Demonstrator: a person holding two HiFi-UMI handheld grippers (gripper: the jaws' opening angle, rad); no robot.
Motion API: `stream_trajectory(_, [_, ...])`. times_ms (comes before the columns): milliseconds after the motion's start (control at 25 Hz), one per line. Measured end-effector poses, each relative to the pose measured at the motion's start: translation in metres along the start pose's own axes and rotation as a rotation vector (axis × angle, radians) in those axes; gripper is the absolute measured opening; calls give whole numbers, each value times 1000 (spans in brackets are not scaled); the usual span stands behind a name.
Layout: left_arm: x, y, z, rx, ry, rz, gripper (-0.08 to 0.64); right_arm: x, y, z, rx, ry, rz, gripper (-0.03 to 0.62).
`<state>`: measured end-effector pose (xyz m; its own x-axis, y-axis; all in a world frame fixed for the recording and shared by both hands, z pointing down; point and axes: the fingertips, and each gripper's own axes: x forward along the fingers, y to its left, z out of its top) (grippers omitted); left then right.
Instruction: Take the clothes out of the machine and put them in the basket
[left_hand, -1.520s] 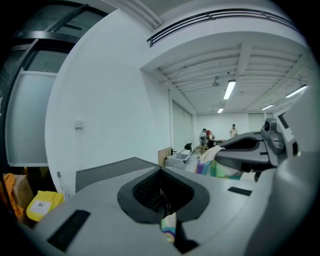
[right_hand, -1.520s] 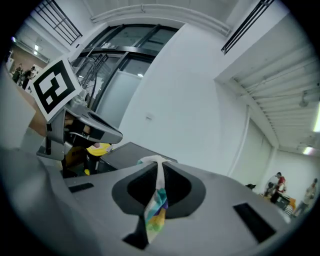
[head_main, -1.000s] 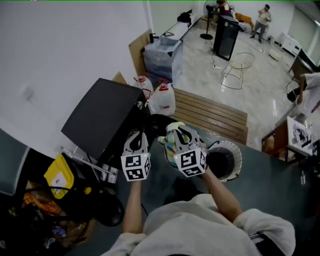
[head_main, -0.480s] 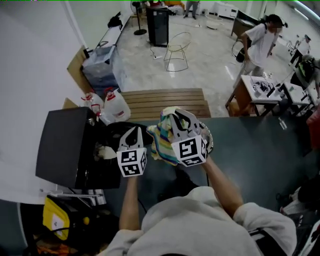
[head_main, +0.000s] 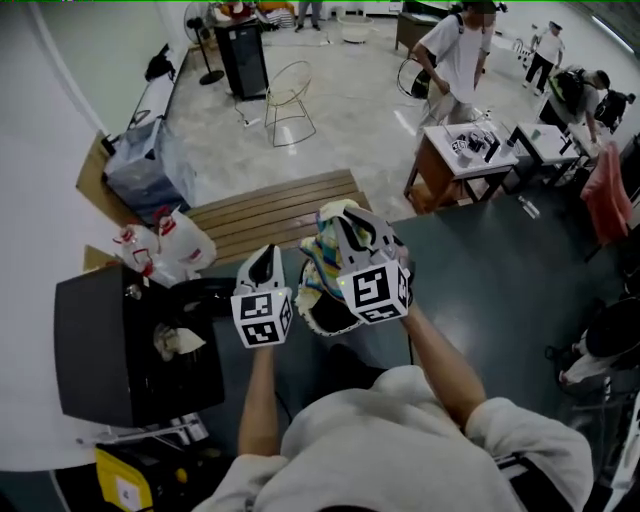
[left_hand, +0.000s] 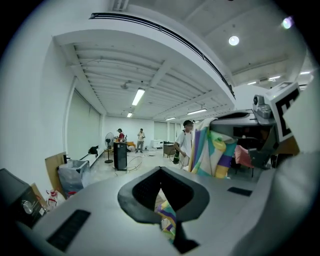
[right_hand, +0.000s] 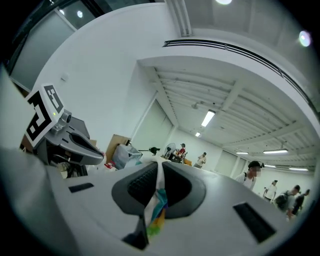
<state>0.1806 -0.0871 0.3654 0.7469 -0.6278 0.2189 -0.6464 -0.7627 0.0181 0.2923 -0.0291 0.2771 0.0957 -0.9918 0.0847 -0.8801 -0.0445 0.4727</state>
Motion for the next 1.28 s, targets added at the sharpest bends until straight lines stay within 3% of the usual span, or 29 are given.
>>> stream_trajectory(360, [59, -17, -38, -28, 117, 22, 17, 39, 9, -135, 96, 207, 114, 37])
stream_trajectory(800, [103, 7, -117, -110, 244, 102, 17, 90, 90, -303, 168, 456, 309, 38])
stream_trajectory(960, [106, 19, -134, -126, 270, 129, 17, 109, 122, -375, 204, 594, 361, 38])
stream_trajectory(1000, [106, 22, -137, -127, 275, 135, 17, 112, 129, -395, 221, 638, 376, 48])
stream_trajectory(1120, [105, 32, -145, -136, 283, 156, 17, 119, 142, -435, 265, 723, 407, 207])
stream_trajectory(1160, [104, 36, -147, -140, 284, 164, 17, 121, 142, -439, 270, 726, 404, 230])
stream_trajectory(1280, [100, 48, -151, -153, 285, 194, 17, 122, 140, -430, 265, 694, 399, 219])
